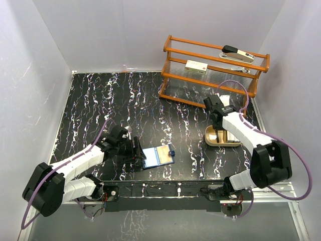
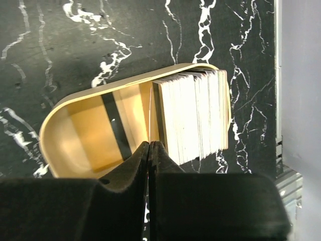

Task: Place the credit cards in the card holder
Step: Pick up the credit card from the storage box.

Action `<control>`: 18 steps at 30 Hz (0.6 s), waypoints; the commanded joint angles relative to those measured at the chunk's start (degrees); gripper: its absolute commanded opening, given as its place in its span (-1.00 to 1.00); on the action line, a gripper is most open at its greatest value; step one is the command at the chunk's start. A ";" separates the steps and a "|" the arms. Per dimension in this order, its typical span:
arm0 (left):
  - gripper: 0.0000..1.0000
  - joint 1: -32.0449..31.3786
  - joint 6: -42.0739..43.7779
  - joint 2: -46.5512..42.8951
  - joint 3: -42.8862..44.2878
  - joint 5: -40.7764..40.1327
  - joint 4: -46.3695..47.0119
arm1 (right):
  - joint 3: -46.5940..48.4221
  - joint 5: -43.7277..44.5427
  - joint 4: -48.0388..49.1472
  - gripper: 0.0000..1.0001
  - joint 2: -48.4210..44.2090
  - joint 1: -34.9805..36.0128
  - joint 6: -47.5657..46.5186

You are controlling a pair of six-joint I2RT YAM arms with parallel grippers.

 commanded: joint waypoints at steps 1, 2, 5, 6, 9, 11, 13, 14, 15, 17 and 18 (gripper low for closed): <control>0.29 0.23 -0.47 0.40 -0.19 2.13 1.10 | 3.58 -5.17 -1.58 -1.00 -5.83 0.87 0.52; 0.29 0.23 -0.49 0.47 -0.15 2.22 1.11 | 3.86 -6.60 -1.93 -1.00 -6.76 1.20 0.71; 0.29 0.20 -0.57 0.58 -0.19 2.40 1.40 | 4.46 -10.53 -2.45 -1.00 -10.03 2.64 1.87; 0.29 0.23 -0.58 0.69 -0.40 2.41 1.63 | 4.48 -10.97 -2.53 -1.00 -10.98 3.67 2.67; 0.29 0.19 -0.96 1.08 -0.96 2.93 2.84 | 4.83 -16.21 -2.25 -1.00 -13.23 5.90 4.02; 0.29 0.15 -1.42 1.26 -1.51 3.47 3.68 | 4.48 -21.08 -0.79 -1.00 -14.66 7.27 5.07; 0.28 0.20 -1.74 1.29 -2.00 3.87 4.44 | 3.59 -25.50 1.44 -1.00 -15.92 8.79 6.53; 0.27 0.23 -1.85 1.27 -2.12 3.83 4.60 | 3.20 -27.31 2.42 -1.00 -16.45 9.47 7.62; 0.26 0.23 -2.00 1.27 -2.28 3.70 4.77 | 2.72 -29.64 4.02 -1.00 -16.88 10.38 8.43; 0.24 0.22 -2.30 1.03 -2.66 3.35 5.17 | 1.10 -34.83 8.06 -1.00 -17.86 11.64 10.10; 0.23 0.23 -2.41 0.96 -2.82 3.11 5.28 | -0.25 -36.37 9.89 -1.00 -18.38 12.39 11.33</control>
